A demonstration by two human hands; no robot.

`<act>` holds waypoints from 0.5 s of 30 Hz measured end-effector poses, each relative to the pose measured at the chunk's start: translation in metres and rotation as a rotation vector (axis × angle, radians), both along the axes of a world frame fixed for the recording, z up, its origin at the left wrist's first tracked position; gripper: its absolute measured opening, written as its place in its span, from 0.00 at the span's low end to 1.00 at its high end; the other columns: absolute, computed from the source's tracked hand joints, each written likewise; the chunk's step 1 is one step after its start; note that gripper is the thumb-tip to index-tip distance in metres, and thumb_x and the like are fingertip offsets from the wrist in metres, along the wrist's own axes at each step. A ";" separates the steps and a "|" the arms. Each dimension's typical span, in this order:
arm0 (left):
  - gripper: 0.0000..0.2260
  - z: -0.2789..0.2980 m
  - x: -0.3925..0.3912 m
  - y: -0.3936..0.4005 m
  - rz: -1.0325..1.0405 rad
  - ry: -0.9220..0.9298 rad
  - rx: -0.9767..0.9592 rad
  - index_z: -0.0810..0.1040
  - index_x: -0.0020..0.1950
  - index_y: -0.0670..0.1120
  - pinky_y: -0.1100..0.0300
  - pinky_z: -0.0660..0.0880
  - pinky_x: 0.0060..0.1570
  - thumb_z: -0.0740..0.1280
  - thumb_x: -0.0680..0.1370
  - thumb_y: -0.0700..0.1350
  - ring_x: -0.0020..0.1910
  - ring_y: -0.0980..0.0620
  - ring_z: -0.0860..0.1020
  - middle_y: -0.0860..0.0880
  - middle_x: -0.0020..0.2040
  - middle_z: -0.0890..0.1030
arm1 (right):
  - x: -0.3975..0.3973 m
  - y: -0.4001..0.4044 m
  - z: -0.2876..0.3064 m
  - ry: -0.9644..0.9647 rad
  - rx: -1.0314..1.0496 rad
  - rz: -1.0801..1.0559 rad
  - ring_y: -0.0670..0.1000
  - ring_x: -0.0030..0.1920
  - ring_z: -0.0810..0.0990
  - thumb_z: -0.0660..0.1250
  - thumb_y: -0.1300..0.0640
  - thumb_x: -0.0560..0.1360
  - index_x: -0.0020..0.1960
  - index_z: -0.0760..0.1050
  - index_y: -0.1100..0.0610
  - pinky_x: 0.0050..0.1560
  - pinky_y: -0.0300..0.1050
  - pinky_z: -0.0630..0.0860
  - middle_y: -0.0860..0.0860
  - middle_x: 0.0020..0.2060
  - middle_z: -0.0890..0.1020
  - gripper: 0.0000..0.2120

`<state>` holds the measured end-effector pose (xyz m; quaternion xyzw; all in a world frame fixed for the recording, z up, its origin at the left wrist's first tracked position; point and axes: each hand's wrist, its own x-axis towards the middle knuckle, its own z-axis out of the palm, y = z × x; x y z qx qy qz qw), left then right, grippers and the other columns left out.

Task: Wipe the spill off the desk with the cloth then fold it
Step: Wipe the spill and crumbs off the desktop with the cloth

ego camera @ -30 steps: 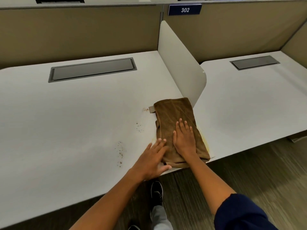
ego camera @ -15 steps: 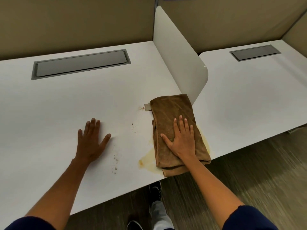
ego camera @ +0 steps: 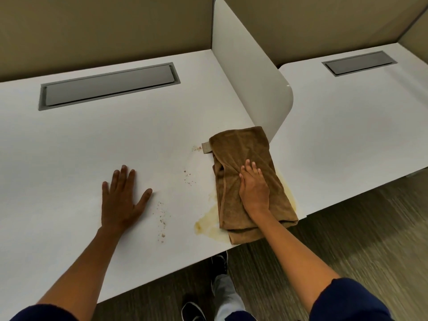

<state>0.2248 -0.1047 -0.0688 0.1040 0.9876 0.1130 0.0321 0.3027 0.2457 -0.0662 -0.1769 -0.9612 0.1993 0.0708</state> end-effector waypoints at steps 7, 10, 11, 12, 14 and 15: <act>0.40 -0.005 0.015 -0.003 0.018 0.005 0.013 0.56 0.81 0.47 0.43 0.47 0.77 0.46 0.76 0.70 0.81 0.47 0.49 0.48 0.82 0.51 | 0.011 -0.010 0.004 0.068 -0.047 0.034 0.57 0.72 0.70 0.60 0.60 0.83 0.67 0.74 0.65 0.73 0.54 0.65 0.58 0.70 0.73 0.16; 0.40 -0.005 0.024 -0.006 0.017 0.007 0.014 0.55 0.81 0.47 0.43 0.47 0.77 0.45 0.76 0.70 0.81 0.47 0.49 0.49 0.82 0.50 | 0.022 -0.021 0.006 0.096 -0.059 0.067 0.58 0.70 0.72 0.62 0.62 0.81 0.65 0.76 0.65 0.71 0.56 0.68 0.59 0.68 0.74 0.14; 0.40 -0.005 0.027 -0.006 0.016 0.006 0.016 0.55 0.81 0.47 0.43 0.47 0.77 0.45 0.76 0.70 0.81 0.47 0.48 0.48 0.82 0.50 | 0.027 -0.024 0.006 0.104 -0.056 0.077 0.59 0.70 0.73 0.62 0.63 0.81 0.65 0.76 0.66 0.71 0.56 0.69 0.60 0.68 0.75 0.14; 0.40 -0.005 0.030 -0.007 0.015 0.007 0.018 0.55 0.81 0.47 0.43 0.48 0.77 0.45 0.76 0.70 0.81 0.47 0.49 0.48 0.82 0.50 | 0.032 -0.028 0.006 0.112 -0.052 0.086 0.59 0.69 0.73 0.63 0.63 0.81 0.64 0.76 0.66 0.70 0.57 0.70 0.60 0.67 0.75 0.14; 0.40 -0.005 0.037 -0.009 0.017 0.013 0.023 0.55 0.81 0.46 0.43 0.48 0.77 0.45 0.76 0.70 0.81 0.47 0.49 0.48 0.82 0.51 | 0.042 -0.036 0.007 0.115 -0.047 0.103 0.59 0.69 0.74 0.64 0.63 0.80 0.64 0.76 0.66 0.70 0.56 0.70 0.60 0.67 0.75 0.14; 0.40 -0.005 0.040 -0.010 0.018 0.011 0.026 0.55 0.81 0.46 0.43 0.48 0.78 0.44 0.76 0.70 0.81 0.47 0.49 0.48 0.82 0.51 | 0.047 -0.040 0.007 0.111 -0.048 0.112 0.59 0.69 0.74 0.64 0.63 0.80 0.64 0.76 0.66 0.70 0.56 0.69 0.60 0.67 0.75 0.14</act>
